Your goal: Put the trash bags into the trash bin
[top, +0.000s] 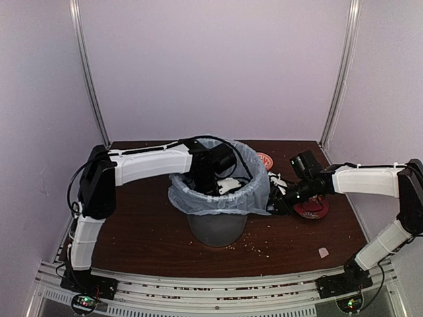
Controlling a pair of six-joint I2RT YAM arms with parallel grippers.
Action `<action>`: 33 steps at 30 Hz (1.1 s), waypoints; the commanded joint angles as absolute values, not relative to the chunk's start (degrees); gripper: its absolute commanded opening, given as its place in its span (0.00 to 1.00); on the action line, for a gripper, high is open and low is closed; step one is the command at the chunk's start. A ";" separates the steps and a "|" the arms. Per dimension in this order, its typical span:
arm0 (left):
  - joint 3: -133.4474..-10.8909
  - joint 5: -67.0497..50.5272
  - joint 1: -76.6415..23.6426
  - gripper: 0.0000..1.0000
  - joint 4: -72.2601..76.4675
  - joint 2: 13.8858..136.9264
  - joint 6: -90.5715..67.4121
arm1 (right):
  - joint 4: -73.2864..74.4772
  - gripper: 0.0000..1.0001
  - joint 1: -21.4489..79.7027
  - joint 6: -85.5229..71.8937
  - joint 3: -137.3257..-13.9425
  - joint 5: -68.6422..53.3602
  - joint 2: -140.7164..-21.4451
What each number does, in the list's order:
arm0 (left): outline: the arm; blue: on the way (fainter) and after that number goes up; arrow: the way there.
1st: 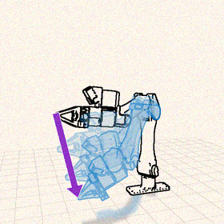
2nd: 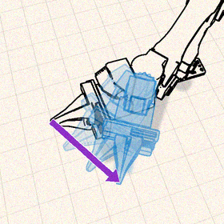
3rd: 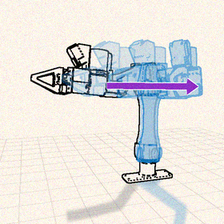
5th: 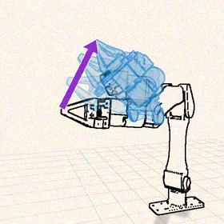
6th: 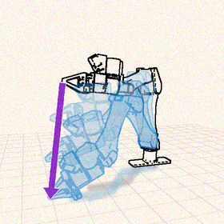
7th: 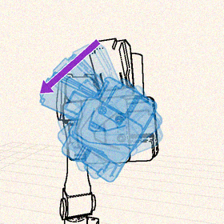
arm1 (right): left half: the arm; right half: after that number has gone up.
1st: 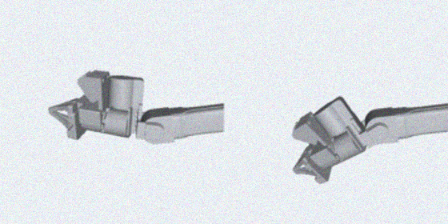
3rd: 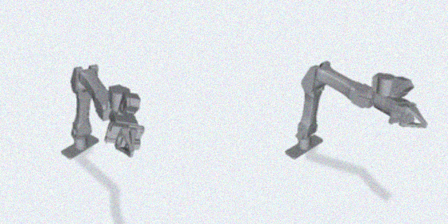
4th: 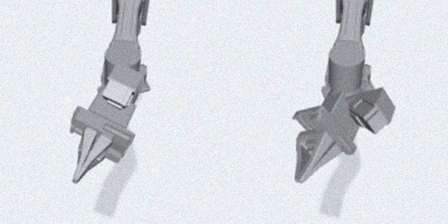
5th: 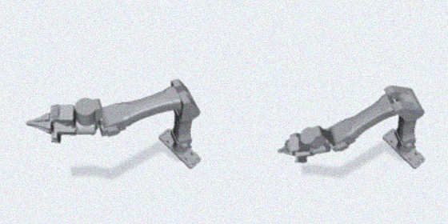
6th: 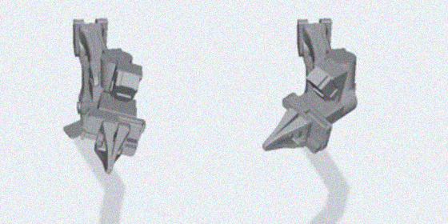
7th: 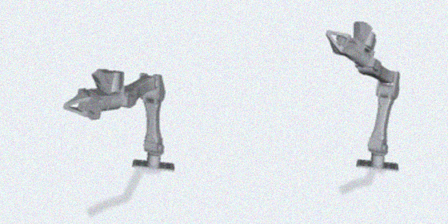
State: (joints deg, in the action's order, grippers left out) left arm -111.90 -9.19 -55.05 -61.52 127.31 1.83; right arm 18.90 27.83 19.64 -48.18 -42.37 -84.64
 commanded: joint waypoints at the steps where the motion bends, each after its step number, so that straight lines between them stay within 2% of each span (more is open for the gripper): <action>1: -114.39 -8.38 -54.62 0.05 -61.09 121.94 1.58 | 19.07 0.26 27.69 20.05 -49.13 -42.18 -83.06; 5: -113.90 -8.56 -54.26 0.10 -60.70 119.85 1.58 | 19.07 0.26 27.69 20.04 -49.13 -42.03 -83.06; 13: -112.47 -10.97 -53.23 0.27 -57.96 113.80 1.84 | 19.07 0.26 27.69 19.95 -49.13 -42.01 -82.98; 20: -108.46 -15.98 -52.56 0.39 -50.16 104.38 1.02 | 18.56 0.27 27.69 19.56 -48.96 -41.68 -82.12; 24: -98.30 -17.85 -52.56 0.49 -38.97 94.69 -0.53 | 18.28 0.27 27.64 19.59 -48.78 -41.88 -81.42; 29: -80.62 -4.79 -52.04 0.66 -24.96 78.17 -7.84 | 18.30 0.28 27.46 19.89 -48.70 -41.65 -81.30; 33: -66.62 5.83 -49.69 0.78 -20.86 65.21 -15.98 | 18.28 0.29 27.28 20.03 -48.65 -41.77 -81.55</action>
